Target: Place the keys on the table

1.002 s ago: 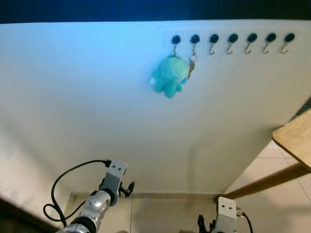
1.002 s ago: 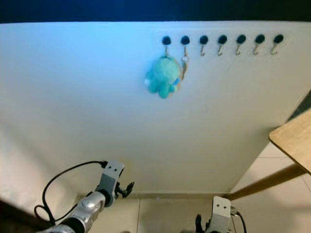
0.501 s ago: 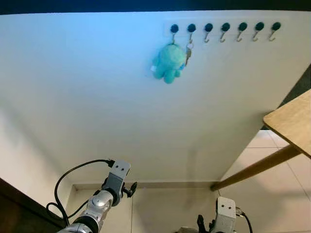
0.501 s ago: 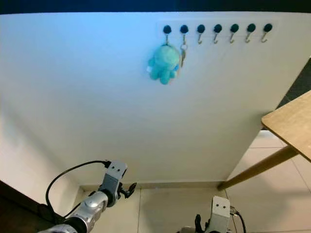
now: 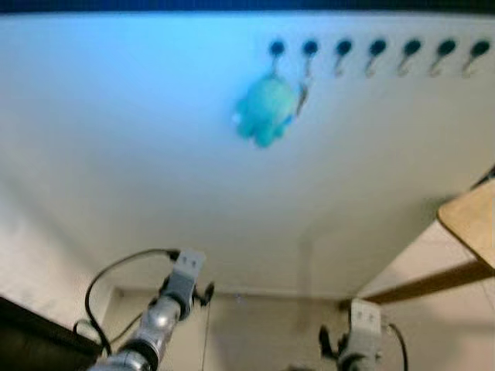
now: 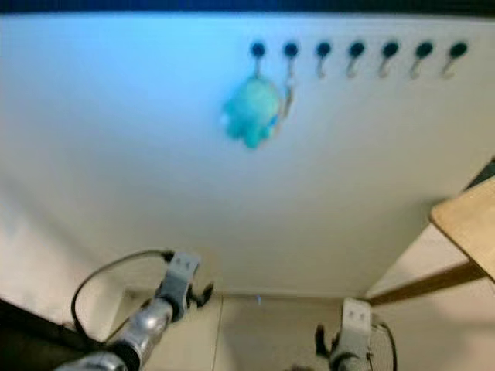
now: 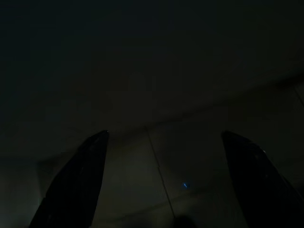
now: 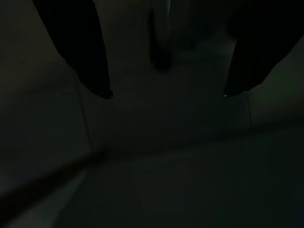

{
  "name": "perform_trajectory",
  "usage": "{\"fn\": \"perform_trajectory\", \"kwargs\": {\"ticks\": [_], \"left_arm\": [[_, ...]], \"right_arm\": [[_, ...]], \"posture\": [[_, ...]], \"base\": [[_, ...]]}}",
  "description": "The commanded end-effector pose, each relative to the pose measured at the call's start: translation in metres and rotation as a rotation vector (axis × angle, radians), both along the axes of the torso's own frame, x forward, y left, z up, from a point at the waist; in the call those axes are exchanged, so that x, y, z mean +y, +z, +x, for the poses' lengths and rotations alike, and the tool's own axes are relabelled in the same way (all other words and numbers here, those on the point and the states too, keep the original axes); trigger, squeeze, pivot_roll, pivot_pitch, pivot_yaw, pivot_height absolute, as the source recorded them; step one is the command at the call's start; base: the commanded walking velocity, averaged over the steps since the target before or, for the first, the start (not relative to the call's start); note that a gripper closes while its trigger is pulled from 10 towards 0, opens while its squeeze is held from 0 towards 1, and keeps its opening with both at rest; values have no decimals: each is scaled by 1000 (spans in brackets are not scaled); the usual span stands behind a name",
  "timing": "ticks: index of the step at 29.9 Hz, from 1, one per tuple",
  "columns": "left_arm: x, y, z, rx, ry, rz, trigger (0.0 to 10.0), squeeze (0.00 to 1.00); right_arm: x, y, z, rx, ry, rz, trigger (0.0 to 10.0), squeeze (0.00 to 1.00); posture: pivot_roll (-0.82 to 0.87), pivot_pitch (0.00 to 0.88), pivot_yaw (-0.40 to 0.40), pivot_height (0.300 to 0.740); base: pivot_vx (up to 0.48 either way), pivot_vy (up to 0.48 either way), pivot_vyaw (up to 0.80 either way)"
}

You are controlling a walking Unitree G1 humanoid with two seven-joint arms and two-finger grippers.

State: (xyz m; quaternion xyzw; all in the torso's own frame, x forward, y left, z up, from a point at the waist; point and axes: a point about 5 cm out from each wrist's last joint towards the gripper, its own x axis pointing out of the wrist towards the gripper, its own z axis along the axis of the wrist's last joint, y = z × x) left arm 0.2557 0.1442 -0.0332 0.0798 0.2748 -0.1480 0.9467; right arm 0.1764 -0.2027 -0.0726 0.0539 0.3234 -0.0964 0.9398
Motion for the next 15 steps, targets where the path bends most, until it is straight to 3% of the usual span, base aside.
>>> {"fn": "perform_trajectory", "kwargs": {"ticks": [1, 5, 6, 10, 15], "left_arm": [[6, -5, -7, 18, 43, -2, 10000, 0], [11, 6, 1, -77, 51, -25, 10000, 0], [11, 6, 1, -77, 51, -25, 10000, 0], [15, 29, 14, -218, -66, -92, 10000, 0], [5, 50, 17, -346, -219, -160, 10000, 0]], "right_arm": [[9, 0, -1, -16, 54, 20, 10000, 0], [20, 25, 27, -214, 227, -6, 10000, 0], [20, 25, 27, -214, 227, -6, 10000, 0], [33, 86, 68, -575, 332, -29, 10000, 0], [39, 129, 88, -773, 378, -80, 10000, 0]], "posture": [[25, 35, 32, 740], [17, 37, 34, 740], [17, 37, 34, 740], [7, 44, 34, 740], [8, 50, 25, 740]], "base": [[0, 0, 0], [0, 0, 0], [0, 0, 0], [0, 0, 0], [0, 0, 0]]}}
